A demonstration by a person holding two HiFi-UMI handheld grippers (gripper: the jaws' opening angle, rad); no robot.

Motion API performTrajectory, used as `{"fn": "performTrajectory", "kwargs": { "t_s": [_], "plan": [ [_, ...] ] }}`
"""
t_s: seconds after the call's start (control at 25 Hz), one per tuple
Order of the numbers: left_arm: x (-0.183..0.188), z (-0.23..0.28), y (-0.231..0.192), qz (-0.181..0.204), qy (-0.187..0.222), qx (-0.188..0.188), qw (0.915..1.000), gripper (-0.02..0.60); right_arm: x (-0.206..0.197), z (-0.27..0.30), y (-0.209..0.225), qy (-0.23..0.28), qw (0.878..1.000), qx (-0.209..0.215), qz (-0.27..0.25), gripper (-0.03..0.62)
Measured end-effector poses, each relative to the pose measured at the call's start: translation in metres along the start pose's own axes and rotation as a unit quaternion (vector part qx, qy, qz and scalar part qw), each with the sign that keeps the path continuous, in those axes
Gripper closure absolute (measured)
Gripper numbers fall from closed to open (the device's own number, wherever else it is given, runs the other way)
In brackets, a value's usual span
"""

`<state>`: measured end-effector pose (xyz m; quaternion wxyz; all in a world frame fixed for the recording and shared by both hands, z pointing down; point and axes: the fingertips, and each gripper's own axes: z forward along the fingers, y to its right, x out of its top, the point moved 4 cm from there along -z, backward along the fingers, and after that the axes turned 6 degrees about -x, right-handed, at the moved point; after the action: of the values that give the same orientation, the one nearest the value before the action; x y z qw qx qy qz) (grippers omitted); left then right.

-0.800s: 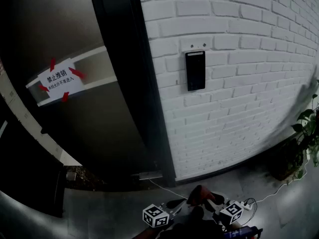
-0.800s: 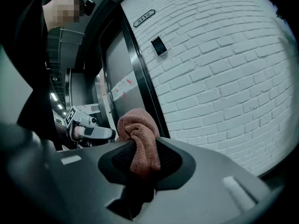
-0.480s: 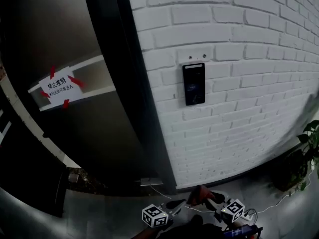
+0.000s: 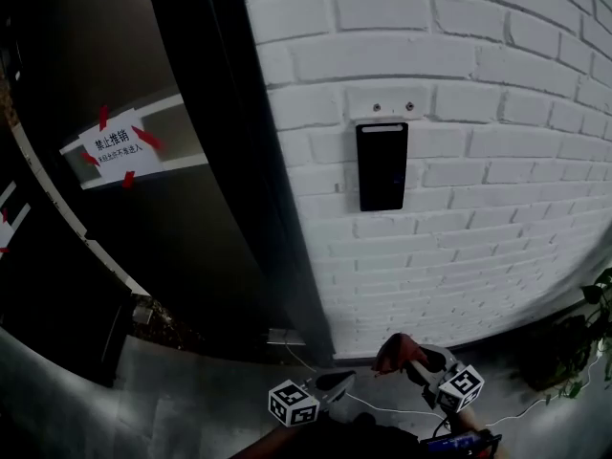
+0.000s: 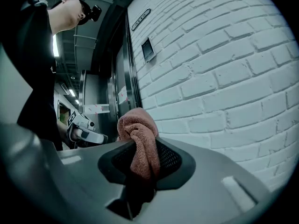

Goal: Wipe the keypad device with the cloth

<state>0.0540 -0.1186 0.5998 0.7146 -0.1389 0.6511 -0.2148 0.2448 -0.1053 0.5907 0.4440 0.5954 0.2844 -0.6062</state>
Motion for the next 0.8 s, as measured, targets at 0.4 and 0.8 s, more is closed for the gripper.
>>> {"fn": "performTrajectory", "kwargs": {
  "t_s": [0.4,0.8],
  "plan": [
    [0.023,-0.010,-0.016,0.002,0.015,-0.001,0.9999,0.577,0.059,0.009,0.028,0.001,0.997,0.011,-0.079,0.503],
    [0.039,-0.052,-0.044,0.000,0.023,0.006,0.9997,0.578,0.238,0.044,0.012,0.113,0.982,0.004,-0.152,0.502]
  ]
}}
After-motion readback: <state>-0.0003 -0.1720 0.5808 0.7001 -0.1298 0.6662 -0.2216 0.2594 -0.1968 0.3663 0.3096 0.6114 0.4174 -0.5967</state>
